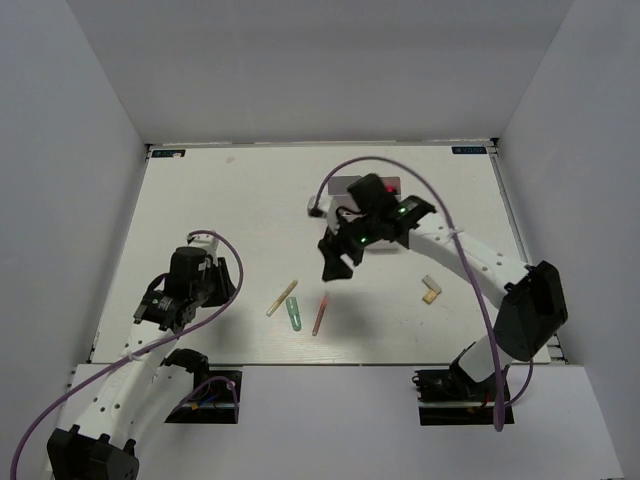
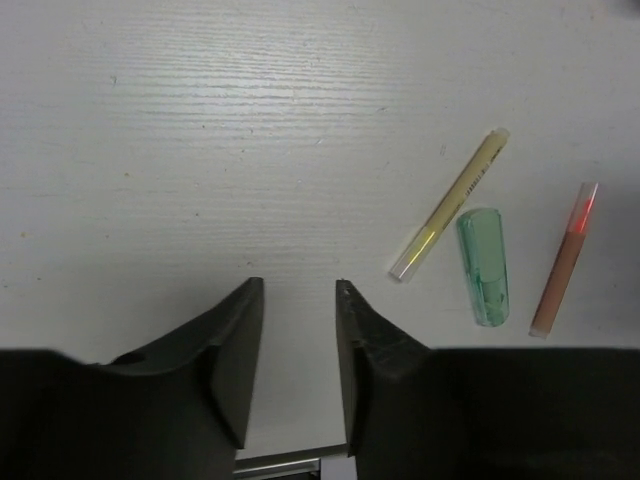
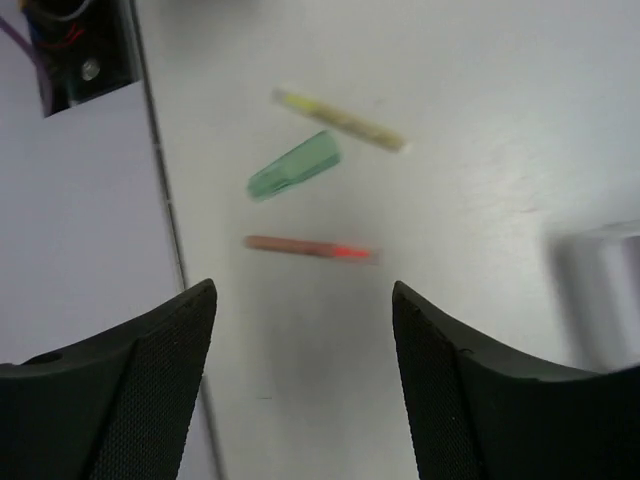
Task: Sort the stationery into containers
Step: Pick up the stationery from the center of the board.
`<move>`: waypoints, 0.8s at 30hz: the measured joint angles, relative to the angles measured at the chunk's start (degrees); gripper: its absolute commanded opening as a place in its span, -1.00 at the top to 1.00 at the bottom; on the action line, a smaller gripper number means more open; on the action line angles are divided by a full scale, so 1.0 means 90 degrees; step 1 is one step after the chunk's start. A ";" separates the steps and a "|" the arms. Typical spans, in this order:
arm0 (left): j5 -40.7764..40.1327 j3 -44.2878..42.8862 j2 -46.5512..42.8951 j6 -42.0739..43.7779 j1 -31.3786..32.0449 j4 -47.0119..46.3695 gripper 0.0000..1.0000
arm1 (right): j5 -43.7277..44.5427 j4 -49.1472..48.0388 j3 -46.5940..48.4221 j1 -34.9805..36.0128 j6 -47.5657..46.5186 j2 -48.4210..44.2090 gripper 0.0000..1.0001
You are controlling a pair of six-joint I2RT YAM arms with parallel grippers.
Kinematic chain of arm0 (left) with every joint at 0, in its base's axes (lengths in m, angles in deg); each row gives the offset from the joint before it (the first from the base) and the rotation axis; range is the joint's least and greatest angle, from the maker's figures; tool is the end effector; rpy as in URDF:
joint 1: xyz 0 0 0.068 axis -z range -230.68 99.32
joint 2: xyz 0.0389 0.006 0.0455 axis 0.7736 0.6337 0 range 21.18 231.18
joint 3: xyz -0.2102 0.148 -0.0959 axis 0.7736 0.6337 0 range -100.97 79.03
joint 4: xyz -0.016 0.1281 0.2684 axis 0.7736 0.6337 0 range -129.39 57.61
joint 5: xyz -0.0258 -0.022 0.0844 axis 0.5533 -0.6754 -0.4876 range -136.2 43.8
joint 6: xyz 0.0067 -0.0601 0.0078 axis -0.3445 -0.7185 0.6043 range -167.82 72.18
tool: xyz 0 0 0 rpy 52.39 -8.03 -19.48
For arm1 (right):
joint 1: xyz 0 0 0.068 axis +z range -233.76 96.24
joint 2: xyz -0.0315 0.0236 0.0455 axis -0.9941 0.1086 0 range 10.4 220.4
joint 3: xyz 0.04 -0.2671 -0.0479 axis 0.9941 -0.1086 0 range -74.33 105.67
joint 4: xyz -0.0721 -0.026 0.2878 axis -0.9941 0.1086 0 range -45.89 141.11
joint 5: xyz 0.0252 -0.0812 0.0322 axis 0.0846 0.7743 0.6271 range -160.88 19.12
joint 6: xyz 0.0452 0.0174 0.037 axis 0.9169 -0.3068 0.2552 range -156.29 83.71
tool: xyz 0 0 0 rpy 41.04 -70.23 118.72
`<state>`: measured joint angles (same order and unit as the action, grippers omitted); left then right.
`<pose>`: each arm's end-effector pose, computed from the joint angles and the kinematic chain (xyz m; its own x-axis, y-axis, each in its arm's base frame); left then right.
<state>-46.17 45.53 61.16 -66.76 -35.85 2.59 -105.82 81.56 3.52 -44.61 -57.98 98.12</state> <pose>0.1782 -0.0472 0.2223 -0.7675 -0.1325 -0.6272 0.0076 0.9765 -0.2155 0.2740 0.2568 0.3075 -0.2270 -0.5756 -0.7856 -0.9714 0.1911 0.1408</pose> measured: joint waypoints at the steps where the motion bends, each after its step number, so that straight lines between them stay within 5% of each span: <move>1: 0.0000 0.0027 0.0005 -0.0002 0.0000 0.0007 -0.02 | 0.0080 0.0017 -0.0138 0.0291 0.0291 0.0080 -0.32; 2: 0.0000 0.0041 0.0015 -0.0002 0.0000 0.0017 -0.08 | 0.0272 0.0024 -0.0248 0.0551 0.0544 0.0189 -0.27; 3: 0.0000 0.0044 0.0027 -0.0007 0.0000 0.0027 -0.16 | 0.0430 0.0015 -0.0325 0.0775 0.0784 0.0296 -0.64; 4: -0.0010 0.0044 0.0036 -0.0007 0.0000 0.0024 -0.19 | 0.0658 0.0019 -0.0381 0.0998 0.1115 0.0427 -0.81; 13: -0.0935 0.0044 -0.0095 -0.0155 0.0000 0.0199 -0.29 | 0.2786 -0.0486 -0.0342 0.2322 0.2756 0.1251 -0.81; 24: -0.2640 0.0146 -0.1345 -0.0549 0.0000 0.0345 -0.29 | 0.5090 -0.0719 0.0845 0.2824 0.4143 0.2832 -0.17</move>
<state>-69.93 46.84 49.06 -71.70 -35.85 5.69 -60.01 75.09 11.12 -19.19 -20.69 123.61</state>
